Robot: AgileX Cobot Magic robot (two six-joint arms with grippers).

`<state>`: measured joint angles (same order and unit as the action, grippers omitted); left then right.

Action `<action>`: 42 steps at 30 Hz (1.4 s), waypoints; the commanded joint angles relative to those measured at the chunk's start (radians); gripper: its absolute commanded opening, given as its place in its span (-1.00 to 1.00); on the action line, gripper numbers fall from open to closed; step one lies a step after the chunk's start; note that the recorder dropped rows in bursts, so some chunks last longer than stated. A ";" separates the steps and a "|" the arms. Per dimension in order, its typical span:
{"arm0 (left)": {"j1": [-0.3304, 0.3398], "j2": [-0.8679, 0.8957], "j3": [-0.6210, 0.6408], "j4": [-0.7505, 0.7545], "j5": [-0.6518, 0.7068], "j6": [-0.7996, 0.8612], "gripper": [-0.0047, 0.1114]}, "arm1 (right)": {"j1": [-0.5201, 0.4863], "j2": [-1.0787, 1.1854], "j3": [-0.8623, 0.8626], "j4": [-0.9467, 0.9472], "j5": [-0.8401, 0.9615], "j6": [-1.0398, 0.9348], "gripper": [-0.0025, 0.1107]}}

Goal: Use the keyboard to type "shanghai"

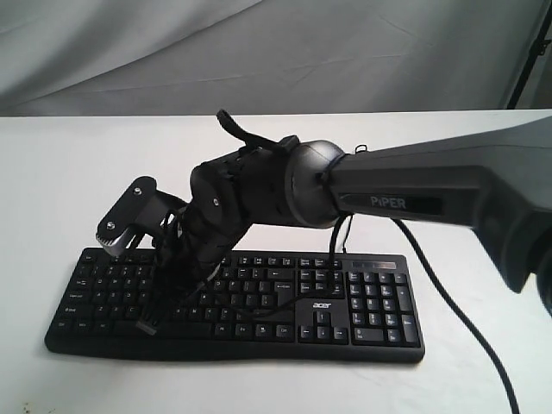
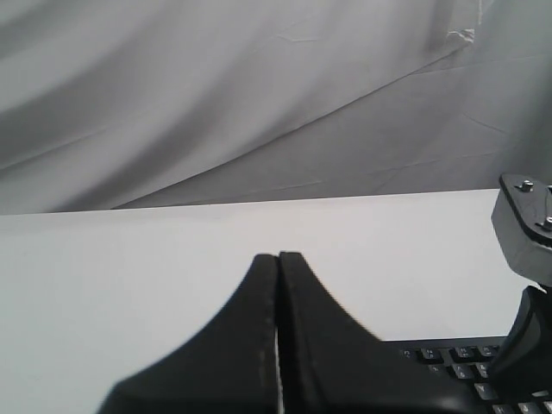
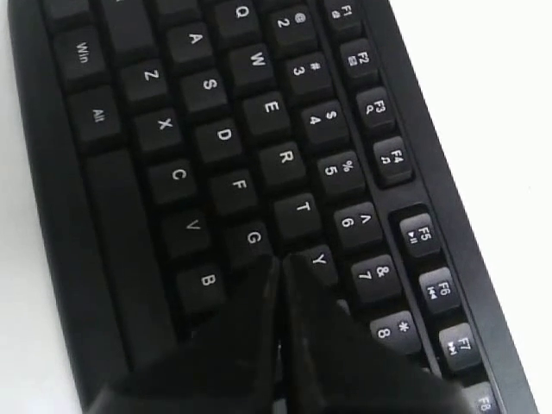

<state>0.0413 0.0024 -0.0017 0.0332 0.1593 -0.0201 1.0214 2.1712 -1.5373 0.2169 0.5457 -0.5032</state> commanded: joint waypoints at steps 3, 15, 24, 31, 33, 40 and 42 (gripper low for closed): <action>-0.006 -0.002 0.002 -0.007 -0.005 -0.003 -0.92 | -0.009 -0.001 -0.006 0.008 -0.001 -0.020 -0.96; -0.006 -0.002 0.002 -0.007 -0.005 -0.003 -0.92 | -0.009 0.031 -0.006 0.061 -0.010 -0.068 -0.96; -0.006 -0.002 0.002 -0.007 -0.005 -0.003 -0.92 | -0.009 0.063 -0.006 0.066 0.000 -0.072 -0.96; -0.006 -0.002 0.002 -0.007 -0.005 -0.003 -0.92 | -0.009 0.048 -0.162 0.017 0.107 -0.074 -0.96; -0.006 -0.002 0.002 -0.007 -0.005 -0.003 -0.92 | -0.005 0.050 -0.199 0.014 0.112 -0.074 -0.96; -0.006 -0.002 0.002 -0.007 -0.005 -0.003 -0.92 | 0.025 0.142 -0.324 0.029 0.127 -0.078 -0.96; -0.006 -0.002 0.002 -0.007 -0.005 -0.003 -0.92 | 0.027 0.184 -0.391 0.069 0.164 -0.103 -0.96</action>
<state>0.0413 0.0024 -0.0017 0.0332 0.1593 -0.0201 1.0416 2.3028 -1.8550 0.2466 0.6666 -0.5751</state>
